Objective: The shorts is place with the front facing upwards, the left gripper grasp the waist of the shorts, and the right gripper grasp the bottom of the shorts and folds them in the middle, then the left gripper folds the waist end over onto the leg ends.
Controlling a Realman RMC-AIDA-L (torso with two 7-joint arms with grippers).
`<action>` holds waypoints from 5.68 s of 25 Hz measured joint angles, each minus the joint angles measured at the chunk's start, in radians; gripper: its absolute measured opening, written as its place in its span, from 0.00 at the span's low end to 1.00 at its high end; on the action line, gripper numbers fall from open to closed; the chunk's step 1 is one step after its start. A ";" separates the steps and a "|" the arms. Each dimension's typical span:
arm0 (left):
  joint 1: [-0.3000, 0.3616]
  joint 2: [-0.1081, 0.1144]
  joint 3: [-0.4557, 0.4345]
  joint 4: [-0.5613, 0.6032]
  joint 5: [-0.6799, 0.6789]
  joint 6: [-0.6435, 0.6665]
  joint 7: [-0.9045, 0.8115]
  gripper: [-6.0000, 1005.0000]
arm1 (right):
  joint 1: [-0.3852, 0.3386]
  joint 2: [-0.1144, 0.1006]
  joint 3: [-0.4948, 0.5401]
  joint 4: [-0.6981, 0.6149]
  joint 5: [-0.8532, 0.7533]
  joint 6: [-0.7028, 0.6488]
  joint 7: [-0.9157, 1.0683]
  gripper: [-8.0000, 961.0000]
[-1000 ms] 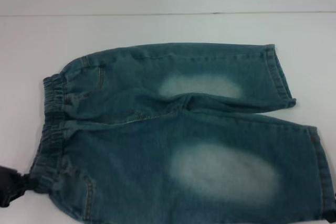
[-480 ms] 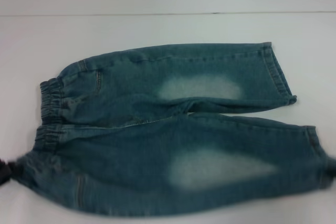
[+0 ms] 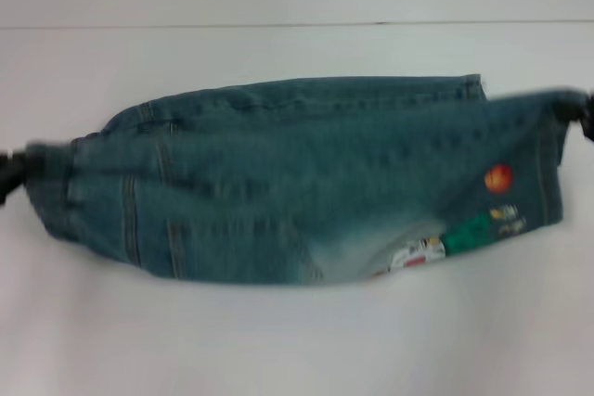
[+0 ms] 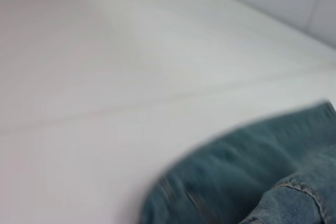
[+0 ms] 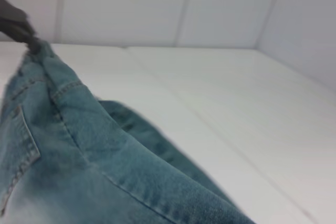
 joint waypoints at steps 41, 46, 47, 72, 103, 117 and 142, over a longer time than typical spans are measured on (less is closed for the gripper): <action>-0.118 0.003 0.343 -0.309 -0.149 -0.782 0.008 0.05 | 0.240 0.001 -0.328 0.566 0.096 1.069 -0.068 0.06; -0.123 0.002 0.347 -0.315 -0.149 -0.789 0.014 0.05 | 0.247 0.003 -0.334 0.574 0.097 1.091 -0.068 0.09; -0.123 0.002 0.356 -0.316 -0.149 -0.791 0.018 0.05 | 0.247 0.003 -0.335 0.574 0.097 1.091 -0.068 0.10; -0.057 0.001 0.451 -0.282 -0.085 -0.829 0.013 0.75 | 0.198 -0.003 -0.362 0.575 0.145 1.081 -0.093 0.79; 0.221 -0.001 -0.054 -0.619 -0.712 0.052 0.689 0.79 | -0.056 0.003 -0.039 0.821 0.529 0.285 -0.584 0.86; 0.181 0.018 -0.061 -0.608 -0.481 -0.186 0.770 0.80 | -0.012 -0.004 -0.274 0.888 0.496 0.276 -0.641 0.86; 0.011 0.072 0.027 -0.588 -0.218 -0.437 0.721 0.78 | -0.022 -0.008 -0.407 0.579 0.257 0.188 -0.291 0.86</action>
